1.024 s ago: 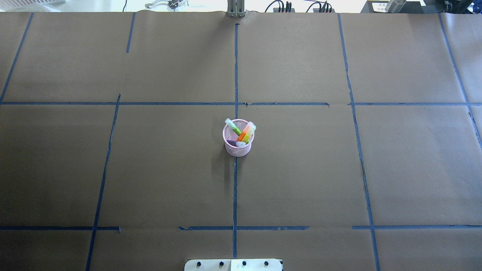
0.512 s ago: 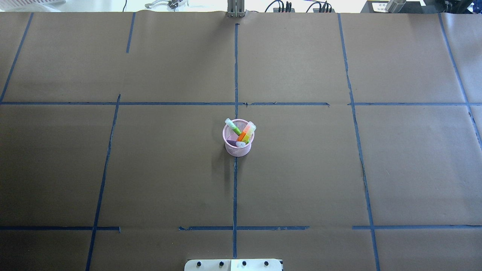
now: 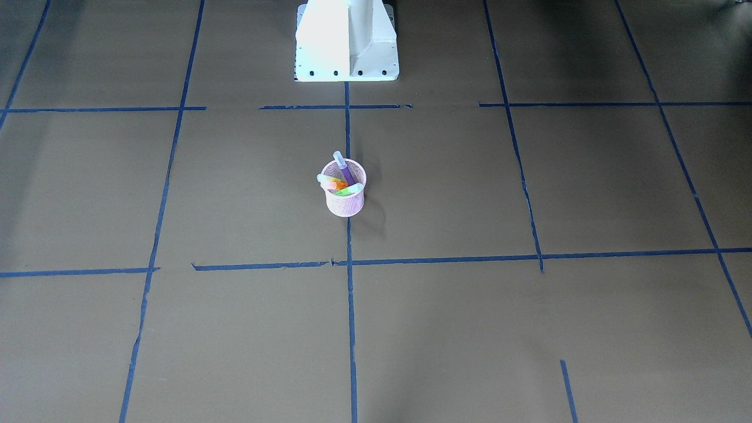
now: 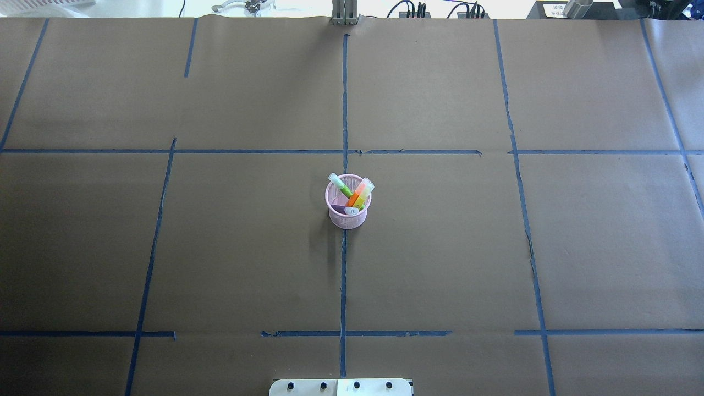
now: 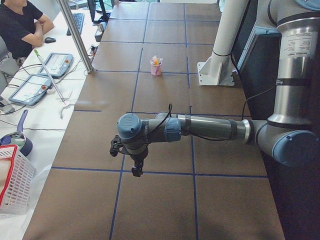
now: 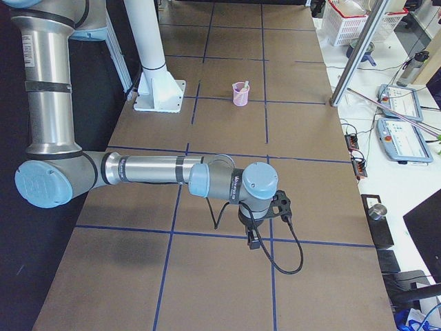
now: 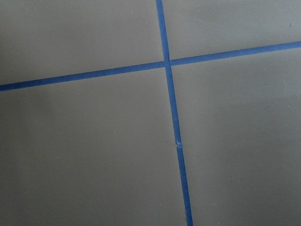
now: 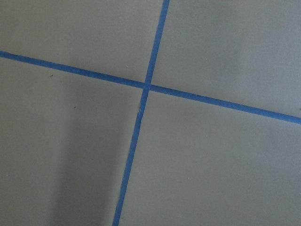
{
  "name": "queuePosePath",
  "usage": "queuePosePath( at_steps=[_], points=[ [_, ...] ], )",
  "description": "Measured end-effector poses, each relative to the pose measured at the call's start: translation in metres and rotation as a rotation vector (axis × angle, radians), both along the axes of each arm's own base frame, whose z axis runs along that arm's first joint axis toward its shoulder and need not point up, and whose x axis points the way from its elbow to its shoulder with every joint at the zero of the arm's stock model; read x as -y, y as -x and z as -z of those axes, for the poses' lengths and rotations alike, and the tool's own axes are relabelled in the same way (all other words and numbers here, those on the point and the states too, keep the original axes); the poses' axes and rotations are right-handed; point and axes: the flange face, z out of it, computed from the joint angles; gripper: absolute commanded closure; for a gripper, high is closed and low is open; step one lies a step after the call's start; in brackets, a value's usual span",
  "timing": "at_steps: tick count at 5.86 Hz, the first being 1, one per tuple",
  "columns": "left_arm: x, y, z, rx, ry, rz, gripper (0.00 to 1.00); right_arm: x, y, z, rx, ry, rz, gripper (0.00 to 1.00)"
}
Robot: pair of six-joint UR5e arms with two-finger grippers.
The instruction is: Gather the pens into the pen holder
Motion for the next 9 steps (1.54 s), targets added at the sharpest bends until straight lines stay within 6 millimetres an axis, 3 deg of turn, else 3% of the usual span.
queuePosePath(
  at_steps=[3, 9],
  points=[
    [-0.0119, 0.0005, -0.0128, 0.011, 0.023, -0.001, 0.0, -0.0067, 0.001, -0.007, 0.002, 0.005, 0.007, 0.0],
    [-0.0093, -0.0007, -0.0038, 0.013, 0.003, -0.006, 0.0, -0.0082, 0.0037, -0.0095, 0.002, 0.009, 0.013, 0.0]
  ],
)
